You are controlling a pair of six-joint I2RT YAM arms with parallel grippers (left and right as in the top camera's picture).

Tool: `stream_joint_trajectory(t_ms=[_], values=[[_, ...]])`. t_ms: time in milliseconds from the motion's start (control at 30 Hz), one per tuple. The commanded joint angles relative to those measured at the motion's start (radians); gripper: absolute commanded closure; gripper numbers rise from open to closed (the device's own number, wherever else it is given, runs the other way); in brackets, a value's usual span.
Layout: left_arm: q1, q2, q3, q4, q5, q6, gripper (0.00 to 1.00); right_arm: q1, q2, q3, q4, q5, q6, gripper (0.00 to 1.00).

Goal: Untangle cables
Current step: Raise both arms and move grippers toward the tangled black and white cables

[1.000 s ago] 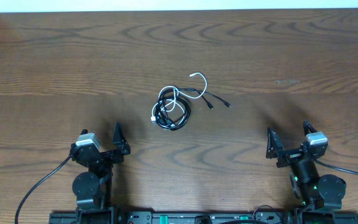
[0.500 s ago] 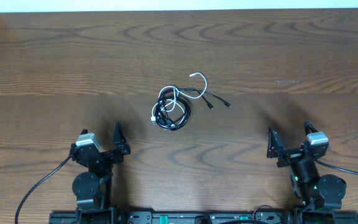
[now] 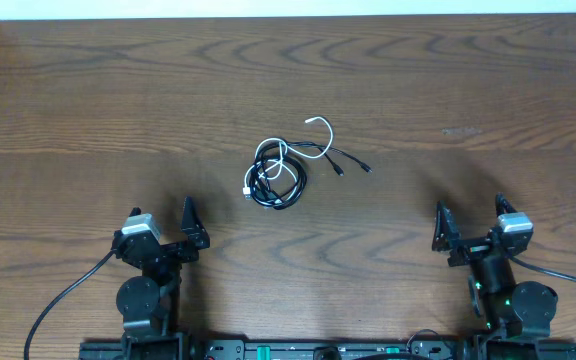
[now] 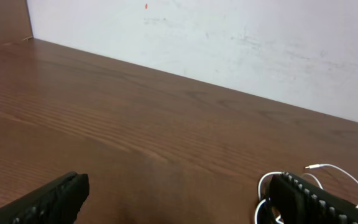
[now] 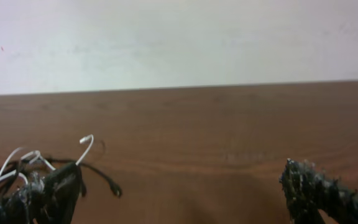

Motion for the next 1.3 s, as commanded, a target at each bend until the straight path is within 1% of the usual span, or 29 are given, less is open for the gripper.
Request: stream_joint_trajectory(t_ms=[0,100,200,333,433,633,700,800,867,933,1100,1267], values=[[-0.003,0.003,0.023,-0.031,-0.010,-0.001,0.02,-0.007,-0.002,-0.002,0.050,0.007,-0.025,0.01],[-0.003,0.003,0.065,-0.040,-0.009,-0.001,0.02,-0.007,-0.001,-0.002,0.134,0.008,-0.038,0.01],[-0.003,0.003,0.122,-0.082,-0.002,-0.006,0.03,-0.007,0.006,-0.001,0.216,0.008,-0.038,0.01],[-0.003,0.013,0.179,-0.092,0.044,-0.017,0.02,-0.007,0.024,0.000,0.279,0.007,-0.037,0.01],[-0.003,0.042,0.219,-0.095,0.048,-0.017,0.02,-0.007,0.042,0.006,0.297,0.007,-0.037,0.01],[-0.003,0.191,0.332,-0.121,0.064,-0.017,0.02,-0.007,0.131,0.040,0.358,0.007,-0.039,0.01],[-0.003,0.257,0.370,-0.120,0.104,-0.017,0.02,-0.007,0.176,0.062,0.384,0.006,-0.045,0.01],[-0.003,0.375,0.446,-0.122,0.211,-0.021,0.02,-0.007,0.259,0.116,0.393,-0.001,-0.046,0.01],[-0.003,0.473,0.526,-0.161,0.298,-0.020,0.02,-0.007,0.348,0.179,0.393,-0.056,-0.076,0.01],[-0.003,0.545,0.597,-0.227,0.330,-0.020,0.02,-0.007,0.413,0.232,0.392,-0.092,-0.087,0.01],[-0.003,0.716,0.777,-0.423,0.339,-0.020,0.02,-0.007,0.613,0.400,0.373,-0.210,-0.086,0.01],[-0.003,0.874,0.944,-0.625,0.340,-0.020,0.02,-0.007,0.818,0.568,0.274,-0.312,-0.067,0.01]])
